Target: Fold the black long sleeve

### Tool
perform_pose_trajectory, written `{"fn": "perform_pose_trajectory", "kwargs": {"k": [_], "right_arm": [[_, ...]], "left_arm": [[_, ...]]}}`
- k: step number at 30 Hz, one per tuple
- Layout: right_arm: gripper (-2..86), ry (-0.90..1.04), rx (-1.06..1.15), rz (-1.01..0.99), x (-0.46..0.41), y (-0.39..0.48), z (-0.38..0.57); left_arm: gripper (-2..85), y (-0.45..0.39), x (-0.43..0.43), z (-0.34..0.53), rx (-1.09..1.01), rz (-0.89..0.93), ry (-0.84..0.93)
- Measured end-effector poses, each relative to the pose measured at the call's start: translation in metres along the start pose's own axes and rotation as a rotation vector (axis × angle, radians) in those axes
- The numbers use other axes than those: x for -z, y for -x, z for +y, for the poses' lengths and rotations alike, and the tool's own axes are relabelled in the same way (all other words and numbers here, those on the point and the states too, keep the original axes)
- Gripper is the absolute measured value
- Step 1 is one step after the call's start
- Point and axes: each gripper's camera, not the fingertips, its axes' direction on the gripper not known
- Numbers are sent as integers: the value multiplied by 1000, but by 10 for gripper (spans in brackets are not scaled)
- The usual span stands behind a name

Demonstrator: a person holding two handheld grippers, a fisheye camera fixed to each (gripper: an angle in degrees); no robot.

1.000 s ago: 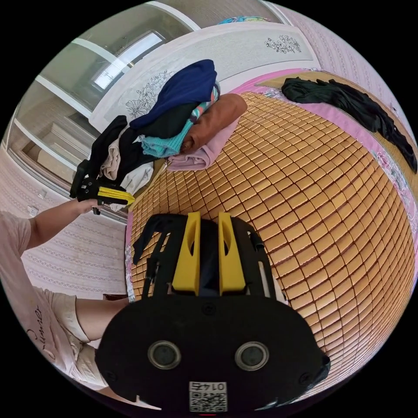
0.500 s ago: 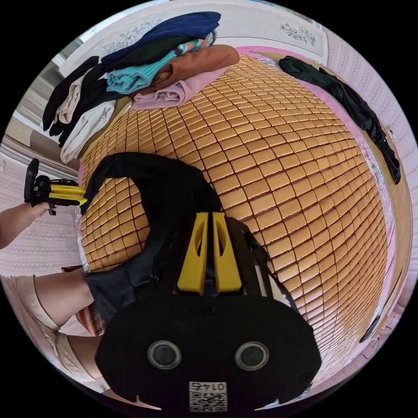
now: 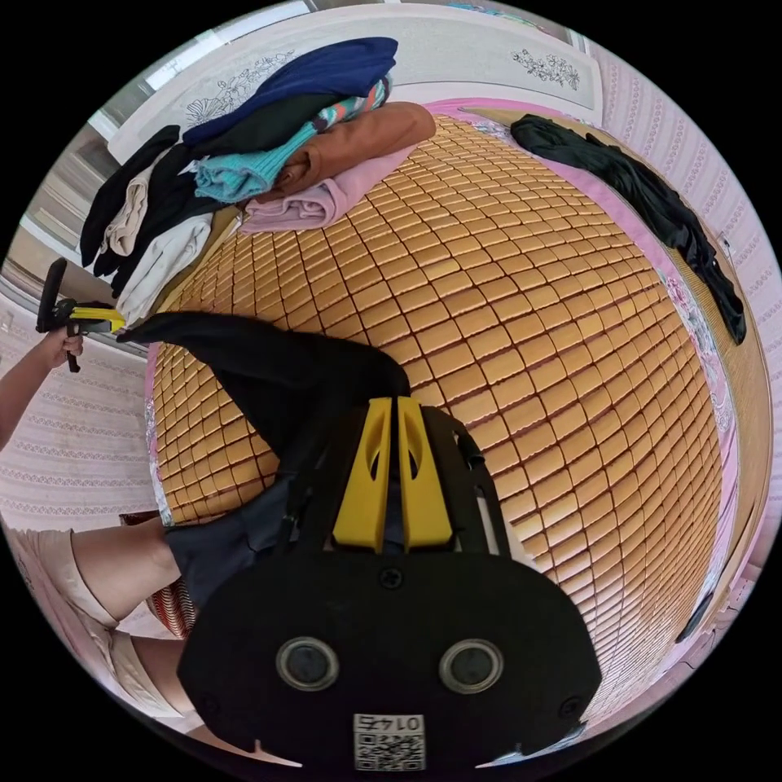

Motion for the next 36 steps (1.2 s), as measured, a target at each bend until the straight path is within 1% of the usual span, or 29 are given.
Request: {"fn": "perform_pose_trajectory", "kwargs": {"k": [2, 4, 9, 11, 13, 15, 16, 17, 18, 21, 23, 25, 27, 28, 29, 31, 33, 34, 36], "right_arm": [[1, -12, -14, -4, 1, 0, 2], [1, -6, -21, -11, 3, 0, 4], [1, -22, -58, -43, 12, -1, 16], [2, -24, -66, -41, 17, 1, 19], [3, -40, -68, -20, 25, 6, 23], [3, -83, -63, 5, 37, 12, 29], [3, -73, -62, 10, 38, 13, 30], [3, -55, -74, 22, 39, 12, 32], [3, -86, -91, 19, 45, 11, 36], [3, -116, -134, -31, 56, 6, 44], [3, -47, -141, -51, 48, 5, 45], [4, -75, -160, -67, 53, 3, 49], [5, -55, -187, -110, 64, -3, 53], [5, -55, -193, -119, 69, -5, 56], [6, -88, -208, -130, 84, -7, 64], [7, -171, -225, -135, 117, -9, 88], [11, -251, -269, -130, 157, -10, 139], [14, -259, -289, -129, 164, -11, 154], [33, -239, -408, -126, 184, -8, 224]], "left_arm": [[-6, 5, -10, 1, 78, -35, -33], [-1, -2, -17, 3, 80, -51, -57], [64, -27, -48, -3, 54, -168, -62], [82, -26, -60, -12, 87, -164, -96], [81, -23, -75, -23, 122, -168, -102], [39, -18, -103, -33, 145, -137, 0], [22, -19, -100, -32, 126, -135, -34], [1, -21, -100, -33, 116, -138, -11], [-4, -23, -99, -31, 118, -156, 18], [-7, -32, -85, -19, 65, -204, -76], [-6, -32, -93, -18, 73, -204, -51], [-2, -27, -112, -20, 109, -193, 3], [16, -29, -118, -23, 136, -174, -44], [25, -30, -120, -24, 142, -178, -31], [41, -36, -121, -25, 127, -180, 1], [49, -52, -116, -18, 37, -198, -14], [50, -84, -105, -5, -121, -183, -44], [49, -93, -103, -1, -155, -172, -48], [47, -135, -105, 13, -286, -83, -23]]}}
